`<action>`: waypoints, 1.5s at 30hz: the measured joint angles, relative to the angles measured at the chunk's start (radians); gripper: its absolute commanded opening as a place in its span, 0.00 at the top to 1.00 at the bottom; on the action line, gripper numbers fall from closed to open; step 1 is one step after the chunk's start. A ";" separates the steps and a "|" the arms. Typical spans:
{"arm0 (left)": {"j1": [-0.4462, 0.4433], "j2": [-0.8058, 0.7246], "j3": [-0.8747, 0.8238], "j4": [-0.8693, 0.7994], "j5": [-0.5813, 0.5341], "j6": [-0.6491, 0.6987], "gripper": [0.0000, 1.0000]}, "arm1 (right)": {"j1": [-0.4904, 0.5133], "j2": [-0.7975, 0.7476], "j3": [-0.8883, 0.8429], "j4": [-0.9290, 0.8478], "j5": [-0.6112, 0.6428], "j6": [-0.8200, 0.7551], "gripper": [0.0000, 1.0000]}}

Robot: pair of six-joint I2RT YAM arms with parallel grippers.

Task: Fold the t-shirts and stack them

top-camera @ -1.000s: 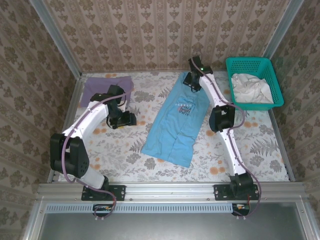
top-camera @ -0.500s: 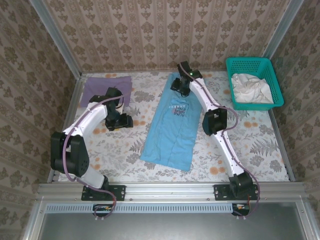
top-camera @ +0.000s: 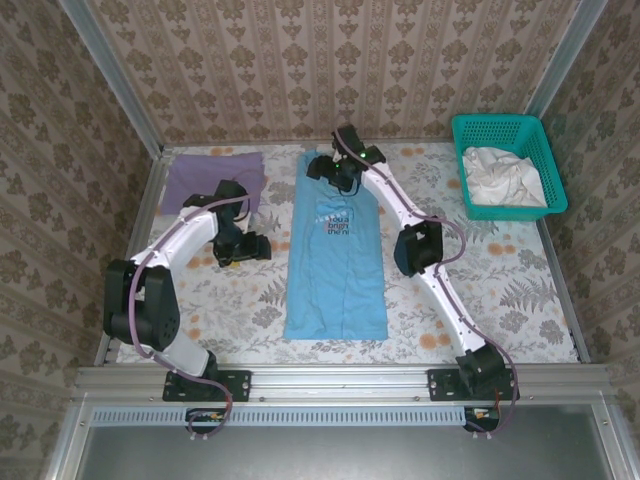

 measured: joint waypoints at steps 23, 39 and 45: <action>-0.092 -0.042 -0.267 0.071 0.317 0.033 0.46 | -0.240 -0.940 -0.407 -0.714 0.146 -0.377 0.07; -0.145 -0.042 -0.296 0.075 0.396 0.013 0.52 | -0.023 -2.095 -2.544 0.104 -0.262 0.158 0.35; -0.211 -0.030 -0.306 0.073 0.432 0.000 0.56 | 0.089 -2.148 -2.640 0.342 -0.254 0.321 0.39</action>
